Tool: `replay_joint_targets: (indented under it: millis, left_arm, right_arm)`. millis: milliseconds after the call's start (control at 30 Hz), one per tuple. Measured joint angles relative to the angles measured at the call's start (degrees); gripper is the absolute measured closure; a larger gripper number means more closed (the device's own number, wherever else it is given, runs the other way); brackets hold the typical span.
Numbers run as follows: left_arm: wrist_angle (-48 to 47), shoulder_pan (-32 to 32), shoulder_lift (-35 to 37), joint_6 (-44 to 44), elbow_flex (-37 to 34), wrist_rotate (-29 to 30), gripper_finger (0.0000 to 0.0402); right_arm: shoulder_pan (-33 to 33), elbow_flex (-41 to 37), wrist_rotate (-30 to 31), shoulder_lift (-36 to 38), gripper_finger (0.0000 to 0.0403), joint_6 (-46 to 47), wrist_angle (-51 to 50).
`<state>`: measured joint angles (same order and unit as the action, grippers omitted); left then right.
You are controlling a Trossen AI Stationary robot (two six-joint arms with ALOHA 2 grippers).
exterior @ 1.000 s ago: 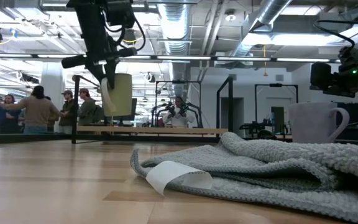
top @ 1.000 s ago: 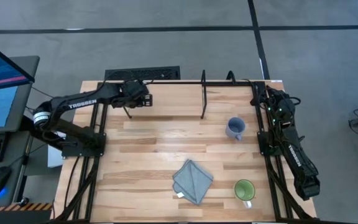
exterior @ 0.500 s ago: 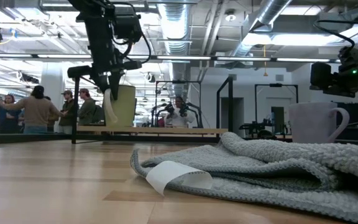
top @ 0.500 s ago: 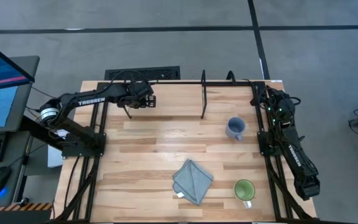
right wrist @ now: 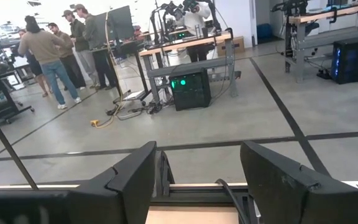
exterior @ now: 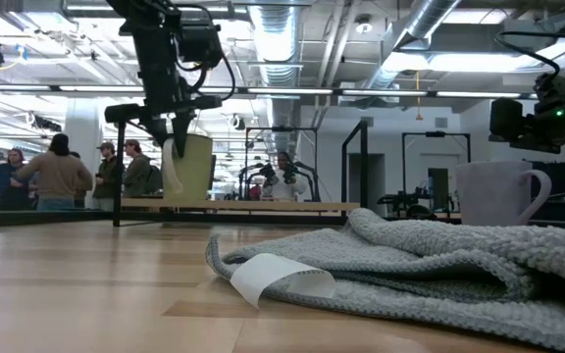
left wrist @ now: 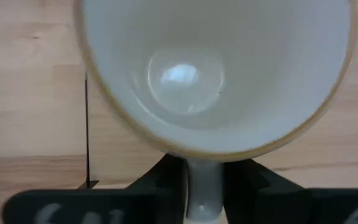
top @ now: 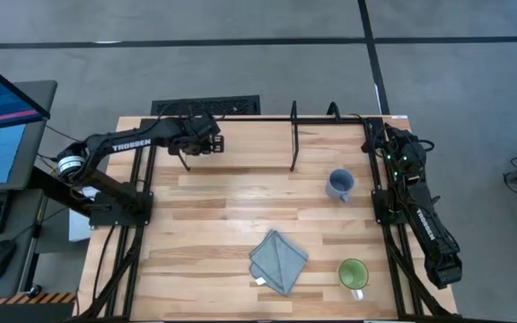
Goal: Stack small to large cups/mugs on shelf
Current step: Put the green mug on the shelf
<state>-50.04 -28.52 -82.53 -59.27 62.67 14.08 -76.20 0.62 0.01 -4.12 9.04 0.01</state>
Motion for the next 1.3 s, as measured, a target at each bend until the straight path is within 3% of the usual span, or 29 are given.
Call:
replay_joint_targets:
  millis: [167,467,1133,1300]
  left_arm:
    - [-0.44,-0.05,0.01,0.38,0.01,-0.34,0.0293]
    - [-0.11,-0.03,0.01,0.55,-0.06,-0.58,0.0307]
    - [-0.04,-0.03,-0.04,0.61,-0.10,-0.78,0.0298]
    - [-0.18,-0.01,-0.04,0.69,-0.10,-0.96,0.0265]
  right_arm:
    - [0.00,-0.02,-0.01,0.00,0.0147,-0.01,-0.02]
    - [0.00,-0.01,-0.02,0.00,0.0147,-0.01,-0.01]
    - [0.00,-0.02,0.00,0.00,0.0147,-0.01,-0.02]
    - [0.00,-0.02,-0.01,0.00,0.0147,-0.01,-0.02]
